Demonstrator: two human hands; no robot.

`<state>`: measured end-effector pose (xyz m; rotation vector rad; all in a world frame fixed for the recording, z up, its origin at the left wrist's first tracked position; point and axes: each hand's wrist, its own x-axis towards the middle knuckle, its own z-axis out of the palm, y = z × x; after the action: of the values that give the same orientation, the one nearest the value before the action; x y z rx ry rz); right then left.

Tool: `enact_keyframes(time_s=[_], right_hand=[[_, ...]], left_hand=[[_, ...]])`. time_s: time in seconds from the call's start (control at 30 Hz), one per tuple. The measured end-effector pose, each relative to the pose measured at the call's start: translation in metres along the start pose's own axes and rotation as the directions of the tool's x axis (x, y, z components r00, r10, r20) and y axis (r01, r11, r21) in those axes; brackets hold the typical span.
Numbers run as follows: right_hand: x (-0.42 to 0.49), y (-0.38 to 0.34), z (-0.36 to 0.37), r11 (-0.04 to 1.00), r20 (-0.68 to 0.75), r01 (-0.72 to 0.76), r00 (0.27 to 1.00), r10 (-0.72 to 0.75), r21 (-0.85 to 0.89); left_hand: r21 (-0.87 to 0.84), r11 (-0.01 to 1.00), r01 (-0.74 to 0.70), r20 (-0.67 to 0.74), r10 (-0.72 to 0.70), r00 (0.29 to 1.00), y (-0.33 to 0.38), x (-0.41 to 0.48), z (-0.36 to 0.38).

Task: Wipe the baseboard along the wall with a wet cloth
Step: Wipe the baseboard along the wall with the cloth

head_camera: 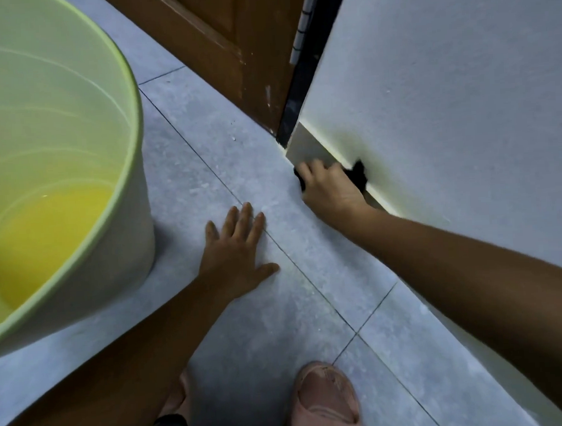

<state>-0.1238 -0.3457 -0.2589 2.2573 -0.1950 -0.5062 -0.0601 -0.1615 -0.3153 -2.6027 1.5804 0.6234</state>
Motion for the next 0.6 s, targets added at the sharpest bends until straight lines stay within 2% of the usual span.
enact_keyframes(time_s=[0.07, 0.13, 0.23, 0.3, 0.33, 0.4, 0.47, 0.5, 0.6], right_hand=[[-0.029, -0.004, 0.017, 1.0, 0.058, -0.02, 0.998, 0.02, -0.006], [-0.048, 0.002, 0.022, 0.999, 0.032, -0.027, 0.999, 0.028, -0.033], [-0.038, 0.021, 0.005, 0.997, -0.098, -0.07, 0.992, 0.073, 0.038], [-0.01, 0.029, -0.018, 0.989, -0.253, -0.124, 0.957, 0.142, 0.085], [0.003, 0.033, -0.031, 0.989, -0.282, -0.126, 0.949, 0.142, 0.074], [0.037, 0.036, -0.04, 0.995, -0.28, -0.099, 0.956, 0.092, -0.009], [0.049, 0.032, -0.037, 0.978, -0.149, -0.095, 0.981, 0.123, 0.187], [0.046, 0.031, -0.04, 0.968, -0.143, -0.117, 0.978, 0.152, 0.224], [0.03, 0.014, -0.014, 0.99, -0.14, -0.042, 0.988, 0.061, 0.132]], left_hand=[[0.016, 1.0, -0.006, -0.002, 0.006, 1.0, 0.0, 0.0, 0.001], [0.032, 0.999, -0.011, -0.006, 0.011, 1.0, 0.0, 0.0, 0.0], [0.015, 1.0, -0.006, 0.007, 0.006, 1.0, 0.0, 0.0, -0.001], [0.004, 1.0, -0.001, 0.018, 0.001, 1.0, 0.0, 0.0, -0.002], [0.005, 1.0, -0.001, 0.02, 0.0, 1.0, 0.001, 0.0, -0.002], [-0.004, 1.0, -0.001, 0.017, 0.001, 1.0, 0.001, 0.0, -0.003], [-0.018, 1.0, 0.001, 0.008, 0.0, 1.0, 0.001, 0.0, -0.003], [-0.019, 1.0, 0.001, 0.004, -0.001, 1.0, 0.0, 0.0, -0.002], [-0.018, 1.0, -0.002, 0.003, 0.002, 1.0, -0.001, 0.0, 0.0]])
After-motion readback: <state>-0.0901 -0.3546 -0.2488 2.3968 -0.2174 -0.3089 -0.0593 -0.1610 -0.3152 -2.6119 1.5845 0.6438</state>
